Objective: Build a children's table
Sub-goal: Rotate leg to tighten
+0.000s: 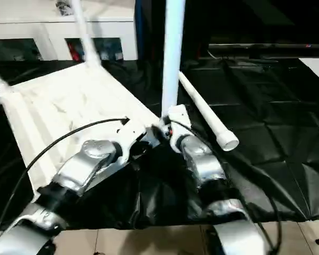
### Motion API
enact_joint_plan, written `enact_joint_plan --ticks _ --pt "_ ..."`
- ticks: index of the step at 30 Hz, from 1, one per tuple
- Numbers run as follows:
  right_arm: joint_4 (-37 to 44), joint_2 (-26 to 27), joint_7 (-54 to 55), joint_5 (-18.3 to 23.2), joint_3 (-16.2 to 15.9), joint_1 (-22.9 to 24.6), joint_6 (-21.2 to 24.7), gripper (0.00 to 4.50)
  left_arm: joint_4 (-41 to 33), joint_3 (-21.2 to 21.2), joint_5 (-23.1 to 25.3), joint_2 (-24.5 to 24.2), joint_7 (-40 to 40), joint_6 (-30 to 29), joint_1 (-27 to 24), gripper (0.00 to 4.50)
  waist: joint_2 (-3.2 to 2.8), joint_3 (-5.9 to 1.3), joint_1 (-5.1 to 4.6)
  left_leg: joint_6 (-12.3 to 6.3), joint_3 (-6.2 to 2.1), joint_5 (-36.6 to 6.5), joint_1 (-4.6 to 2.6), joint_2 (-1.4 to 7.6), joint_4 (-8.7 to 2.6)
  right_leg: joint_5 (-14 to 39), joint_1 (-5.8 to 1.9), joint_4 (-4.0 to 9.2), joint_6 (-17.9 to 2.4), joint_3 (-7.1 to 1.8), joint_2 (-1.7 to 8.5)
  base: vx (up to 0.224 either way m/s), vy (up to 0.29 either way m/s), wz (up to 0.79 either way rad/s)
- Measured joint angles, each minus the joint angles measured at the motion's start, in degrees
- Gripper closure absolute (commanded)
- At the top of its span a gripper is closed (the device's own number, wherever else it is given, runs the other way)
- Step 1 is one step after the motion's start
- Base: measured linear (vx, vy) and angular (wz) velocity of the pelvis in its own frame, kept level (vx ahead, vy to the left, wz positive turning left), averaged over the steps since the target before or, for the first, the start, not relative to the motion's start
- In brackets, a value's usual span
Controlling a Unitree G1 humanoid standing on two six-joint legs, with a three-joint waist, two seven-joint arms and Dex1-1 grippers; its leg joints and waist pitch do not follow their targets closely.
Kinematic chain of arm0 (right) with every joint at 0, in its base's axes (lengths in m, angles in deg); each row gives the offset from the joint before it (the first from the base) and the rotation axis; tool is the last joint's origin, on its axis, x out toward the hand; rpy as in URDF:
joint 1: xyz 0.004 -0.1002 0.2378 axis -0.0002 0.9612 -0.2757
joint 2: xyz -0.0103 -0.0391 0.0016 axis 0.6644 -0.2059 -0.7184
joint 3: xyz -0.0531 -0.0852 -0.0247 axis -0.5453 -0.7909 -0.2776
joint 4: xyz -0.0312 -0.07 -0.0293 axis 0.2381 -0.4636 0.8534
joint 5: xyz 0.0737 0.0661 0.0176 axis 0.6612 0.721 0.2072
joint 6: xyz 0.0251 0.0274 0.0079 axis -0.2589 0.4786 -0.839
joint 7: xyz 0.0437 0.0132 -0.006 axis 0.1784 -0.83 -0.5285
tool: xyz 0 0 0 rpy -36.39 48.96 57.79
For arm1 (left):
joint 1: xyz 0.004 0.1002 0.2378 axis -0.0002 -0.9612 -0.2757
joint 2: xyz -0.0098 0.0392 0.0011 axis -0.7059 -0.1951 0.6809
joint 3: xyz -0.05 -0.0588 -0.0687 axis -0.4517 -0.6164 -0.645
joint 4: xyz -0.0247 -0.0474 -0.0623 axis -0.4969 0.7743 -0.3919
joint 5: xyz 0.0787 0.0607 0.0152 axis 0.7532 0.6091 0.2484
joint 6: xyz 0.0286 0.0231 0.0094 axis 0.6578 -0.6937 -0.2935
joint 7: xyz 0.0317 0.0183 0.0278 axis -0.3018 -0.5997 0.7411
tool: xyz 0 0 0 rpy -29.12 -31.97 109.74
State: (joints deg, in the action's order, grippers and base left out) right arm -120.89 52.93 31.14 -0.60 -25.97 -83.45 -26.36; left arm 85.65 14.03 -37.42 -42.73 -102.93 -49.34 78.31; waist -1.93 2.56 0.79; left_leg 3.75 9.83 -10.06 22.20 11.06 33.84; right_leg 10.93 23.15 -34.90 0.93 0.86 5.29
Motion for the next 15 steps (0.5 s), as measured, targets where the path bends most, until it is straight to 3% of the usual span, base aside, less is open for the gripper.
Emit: enact_joint_plan --ticks 6,9,15 --pt "7.9 -6.4 -10.8 -0.5 -2.5 4.2 0.1 0.67 -1.1 1.2 -1.3 -3.9 -7.4 3.4 -1.0 4.5 0.0 0.0 1.11 -0.01 0.02 0.0 0.05 0.0 0.01 0.0 0.02 0.04 0.0 0.01 0.0 0.0 0.0 0.0" --pt "14.1 -11.1 -18.3 1.6 -4.3 8.1 0.2 0.67 -2.2 1.7 -2.2 -6.3 -11.6 4.8 -1.8 4.5 -0.01 0.03 1.87 -0.01 0.03 0.0 0.09 0.01 0.01 0.0 0.0 0.12 0.0 0.01 0.02 0.0 0.0 0.0" --pt "20.3 -15.8 -27.0 3.6 -4.7 11.5 1.5 0.67 -4.1 1.9 -4.0 -9.7 -18.0 5.9 -2.8 4.5 -0.02 0.05 2.11 -0.01 0.02 0.0 0.11 0.01 0.04 0.0 0.01 0.11 0.0 -0.01 0.03 0.0 0.0 0.0"
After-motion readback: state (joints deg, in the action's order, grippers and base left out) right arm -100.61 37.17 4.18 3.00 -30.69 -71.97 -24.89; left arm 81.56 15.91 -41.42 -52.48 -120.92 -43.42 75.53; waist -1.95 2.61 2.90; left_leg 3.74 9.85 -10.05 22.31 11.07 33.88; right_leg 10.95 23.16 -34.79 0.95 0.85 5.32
